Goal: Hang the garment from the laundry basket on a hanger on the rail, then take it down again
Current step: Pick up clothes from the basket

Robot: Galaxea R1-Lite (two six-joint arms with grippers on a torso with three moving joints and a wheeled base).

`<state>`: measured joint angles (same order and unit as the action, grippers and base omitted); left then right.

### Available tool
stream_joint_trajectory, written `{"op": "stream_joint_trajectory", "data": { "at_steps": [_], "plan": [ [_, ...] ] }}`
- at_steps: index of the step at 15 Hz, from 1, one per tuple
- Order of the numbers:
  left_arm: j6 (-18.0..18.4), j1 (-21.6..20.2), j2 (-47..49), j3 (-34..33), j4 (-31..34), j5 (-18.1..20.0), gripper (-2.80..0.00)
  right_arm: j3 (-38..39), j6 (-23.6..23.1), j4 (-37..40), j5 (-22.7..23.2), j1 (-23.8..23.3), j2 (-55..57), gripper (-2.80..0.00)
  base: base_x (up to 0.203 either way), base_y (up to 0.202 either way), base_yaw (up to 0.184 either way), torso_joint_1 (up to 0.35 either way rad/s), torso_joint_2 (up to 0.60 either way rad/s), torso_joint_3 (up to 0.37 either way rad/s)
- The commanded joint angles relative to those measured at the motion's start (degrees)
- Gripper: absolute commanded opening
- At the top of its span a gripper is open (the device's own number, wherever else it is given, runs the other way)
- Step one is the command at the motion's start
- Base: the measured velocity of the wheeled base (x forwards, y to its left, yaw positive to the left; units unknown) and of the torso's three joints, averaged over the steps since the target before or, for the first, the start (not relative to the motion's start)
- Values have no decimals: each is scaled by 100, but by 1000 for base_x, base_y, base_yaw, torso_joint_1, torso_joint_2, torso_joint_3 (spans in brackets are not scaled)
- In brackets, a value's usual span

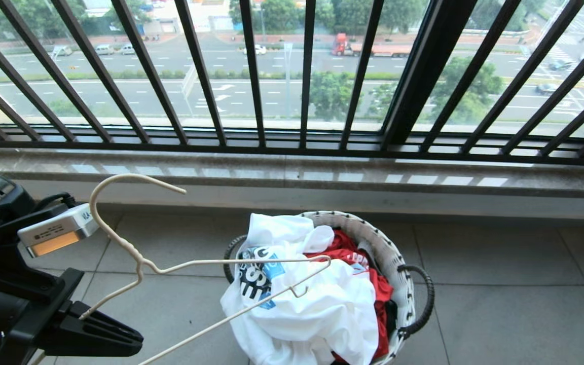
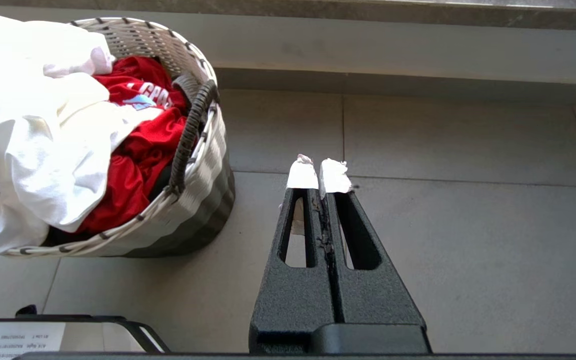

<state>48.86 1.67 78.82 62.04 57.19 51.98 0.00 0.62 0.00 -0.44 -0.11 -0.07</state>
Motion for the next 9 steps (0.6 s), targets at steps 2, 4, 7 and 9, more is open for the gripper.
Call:
{"op": "stream_joint_trajectory", "data": {
  "at_steps": [2, 4, 7, 9],
  "plan": [
    [36, -62, 19, 18, 12, 53, -280, 0, -1, 0, 0, 2, 7, -280, 0, 0, 0, 2, 0, -88],
    [1, -70, 11, 10, 12, 196, -280, 0, -1, 0, 0, 2, 7, -280, 0, 0, 0, 2, 1, -17],
    [-34, -92, 54, -34, 12, 259, -280, 0, -1, -9, 0, 2, 7, -280, 0, 0, 0, 0, 0, 0],
    [-34, -132, 89, -6, 6, 260, -280, 0, -9, 0, 0, 2, 7, -280, 0, 0, 0, 0, 0, 0]
  ]
}}
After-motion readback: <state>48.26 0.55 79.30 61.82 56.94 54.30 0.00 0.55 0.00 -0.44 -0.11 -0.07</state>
